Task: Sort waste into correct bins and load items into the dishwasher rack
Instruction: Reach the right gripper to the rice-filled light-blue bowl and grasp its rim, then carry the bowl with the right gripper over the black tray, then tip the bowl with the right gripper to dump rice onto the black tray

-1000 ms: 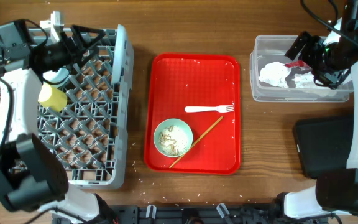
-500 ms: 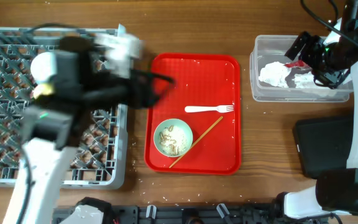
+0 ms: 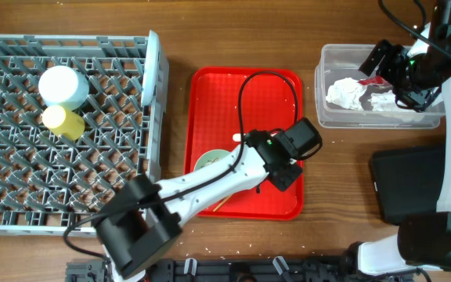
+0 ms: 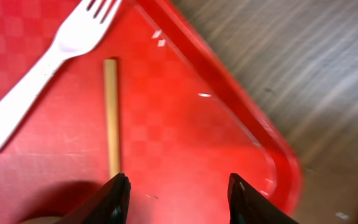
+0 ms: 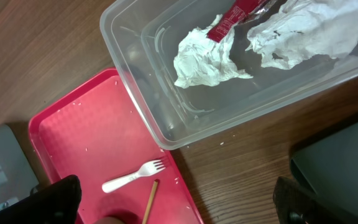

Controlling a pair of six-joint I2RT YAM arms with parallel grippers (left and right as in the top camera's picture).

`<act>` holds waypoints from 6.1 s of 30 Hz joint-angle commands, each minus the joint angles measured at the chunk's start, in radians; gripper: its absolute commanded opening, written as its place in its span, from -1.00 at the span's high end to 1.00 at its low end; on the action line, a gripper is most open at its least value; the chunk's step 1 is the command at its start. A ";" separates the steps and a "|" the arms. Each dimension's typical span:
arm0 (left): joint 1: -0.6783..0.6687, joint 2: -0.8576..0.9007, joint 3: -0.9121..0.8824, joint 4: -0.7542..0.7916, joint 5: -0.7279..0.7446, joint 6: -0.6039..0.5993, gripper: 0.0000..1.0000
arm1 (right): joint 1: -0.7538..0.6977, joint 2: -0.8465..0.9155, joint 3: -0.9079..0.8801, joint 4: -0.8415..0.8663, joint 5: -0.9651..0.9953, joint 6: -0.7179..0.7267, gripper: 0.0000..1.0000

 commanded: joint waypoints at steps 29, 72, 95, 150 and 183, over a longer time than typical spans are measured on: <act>0.935 -0.798 0.074 -0.473 -0.072 -0.351 -1.00 | 0.951 -0.016 -0.035 -0.073 0.156 0.123 -0.58; 1.365 -0.797 0.074 -0.609 -0.344 -0.613 -1.00 | 1.281 0.214 -0.391 0.414 0.290 0.104 -0.02; 1.365 -0.797 0.074 -0.609 -0.344 -0.613 -1.00 | 1.282 0.285 -0.442 0.480 0.282 0.121 0.91; 1.365 -0.797 0.074 -0.609 -0.344 -0.613 -1.00 | -0.523 -0.032 -0.411 0.131 -0.283 -0.120 0.91; 1.365 -0.797 0.074 -0.609 -0.344 -0.613 -1.00 | -0.983 0.214 -0.502 0.034 -1.101 -0.573 0.92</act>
